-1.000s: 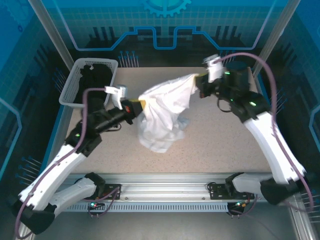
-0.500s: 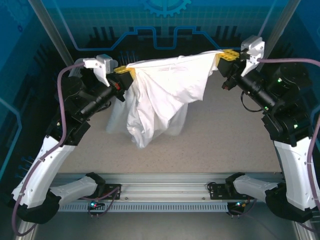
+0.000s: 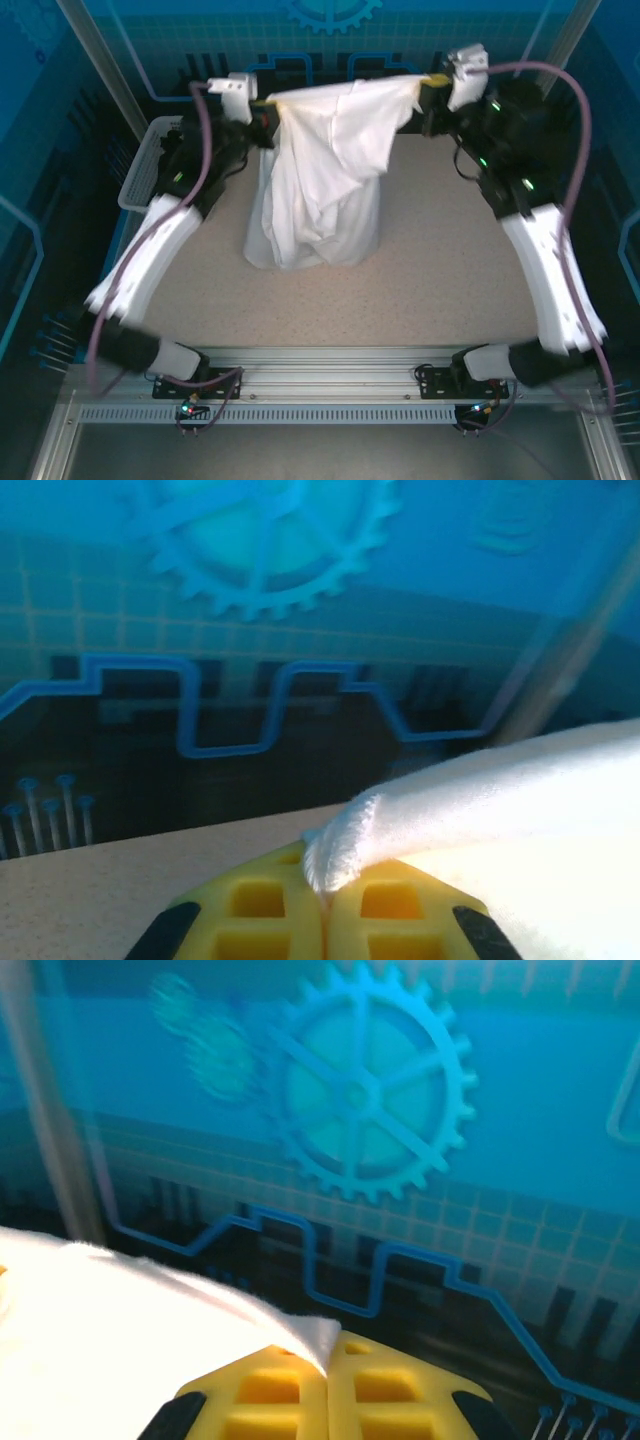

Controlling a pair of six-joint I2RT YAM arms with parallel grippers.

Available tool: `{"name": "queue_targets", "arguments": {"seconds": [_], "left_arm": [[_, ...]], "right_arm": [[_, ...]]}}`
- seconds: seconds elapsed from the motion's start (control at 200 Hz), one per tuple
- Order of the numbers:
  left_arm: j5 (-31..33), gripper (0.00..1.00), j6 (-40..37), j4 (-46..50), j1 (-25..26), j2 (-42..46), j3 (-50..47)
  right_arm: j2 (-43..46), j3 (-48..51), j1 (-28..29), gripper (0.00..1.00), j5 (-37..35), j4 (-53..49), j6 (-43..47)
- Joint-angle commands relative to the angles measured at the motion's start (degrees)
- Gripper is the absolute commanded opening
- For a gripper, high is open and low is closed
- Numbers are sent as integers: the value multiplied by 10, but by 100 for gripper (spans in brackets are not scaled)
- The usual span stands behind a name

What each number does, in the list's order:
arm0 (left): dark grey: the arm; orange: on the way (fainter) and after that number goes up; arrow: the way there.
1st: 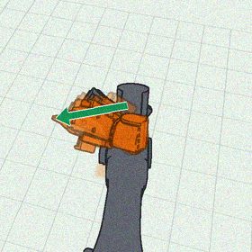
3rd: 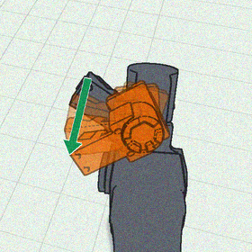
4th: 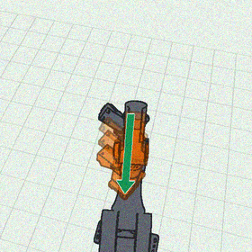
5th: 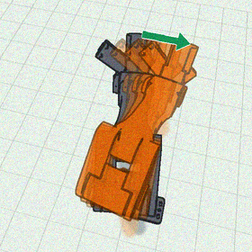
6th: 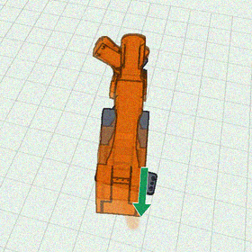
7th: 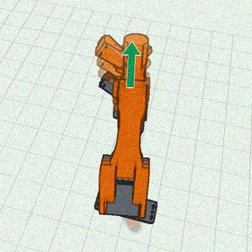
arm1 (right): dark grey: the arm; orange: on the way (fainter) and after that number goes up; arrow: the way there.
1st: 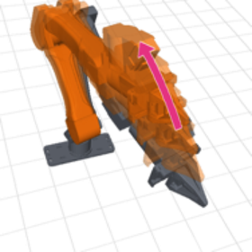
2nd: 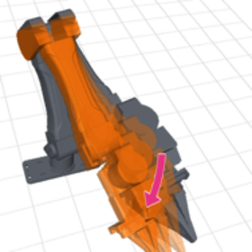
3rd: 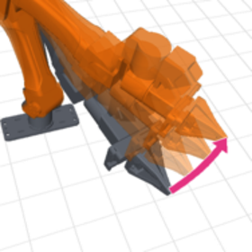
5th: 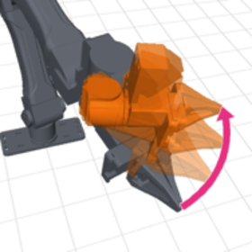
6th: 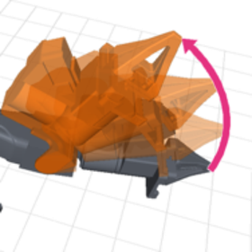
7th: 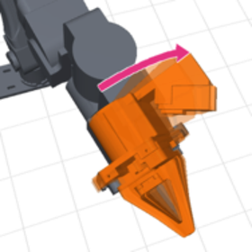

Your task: Fold the inside-out t-shirt

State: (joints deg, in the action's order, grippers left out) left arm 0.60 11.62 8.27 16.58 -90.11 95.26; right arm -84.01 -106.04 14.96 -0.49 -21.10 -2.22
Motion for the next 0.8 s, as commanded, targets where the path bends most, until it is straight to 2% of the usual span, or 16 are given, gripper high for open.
{"name": "queue_targets", "arguments": {"seconds": [0.0, 0.065, 0.105, 0.135, 0.205, 0.295, 0.375, 0.47, 0.52, 0.565, 0.615, 0.715, 0.795], "left_arm": [[26, 44, 57, 140, -47, -214, 195], [19, 58, 56, 220, -47, -271, 262], [15, 64, 55, 232, -47, -263, 235], [14, 68, 58, 221, -47, -239, 180], [-6, 72, 84, 144, -48, -134, -6], [-64, 77, 148, 20, -43, 10, -265], [-64, 78, 167, 14, -11, 80, -388], [-22, 78, 140, 84, 53, 98, -434], [8, 78, 129, 81, 76, 90, -456], [3, 77, 129, 56, 79, 72, -468], [-3, 73, 124, 36, 79, 39, -461], [1, 62, 117, 59, 83, -26, -423], [2, 55, 118, 44, 85, -37, -437]], "right_arm": [[-232, -132, -42, 28, -94, -69, -67], [-344, -271, -48, 41, -82, -191, -78], [-374, -296, -45, 47, -66, -228, -67], [-378, -284, -42, 50, -50, -236, -59], [-343, -195, -35, 56, -13, -217, -58], [-261, -17, -15, 64, 28, -185, -65], [-201, 147, 18, 65, 46, -146, -78], [-190, 254, 41, 66, 65, -145, -97], [-191, 300, 42, 66, 53, -133, -106], [-194, 322, 40, 66, 49, -112, -110], [-212, 328, 33, 66, 79, -100, -115], [-249, 320, 40, 65, 116, -81, -124], [-265, 314, 53, 64, 124, -64, -130]]}}
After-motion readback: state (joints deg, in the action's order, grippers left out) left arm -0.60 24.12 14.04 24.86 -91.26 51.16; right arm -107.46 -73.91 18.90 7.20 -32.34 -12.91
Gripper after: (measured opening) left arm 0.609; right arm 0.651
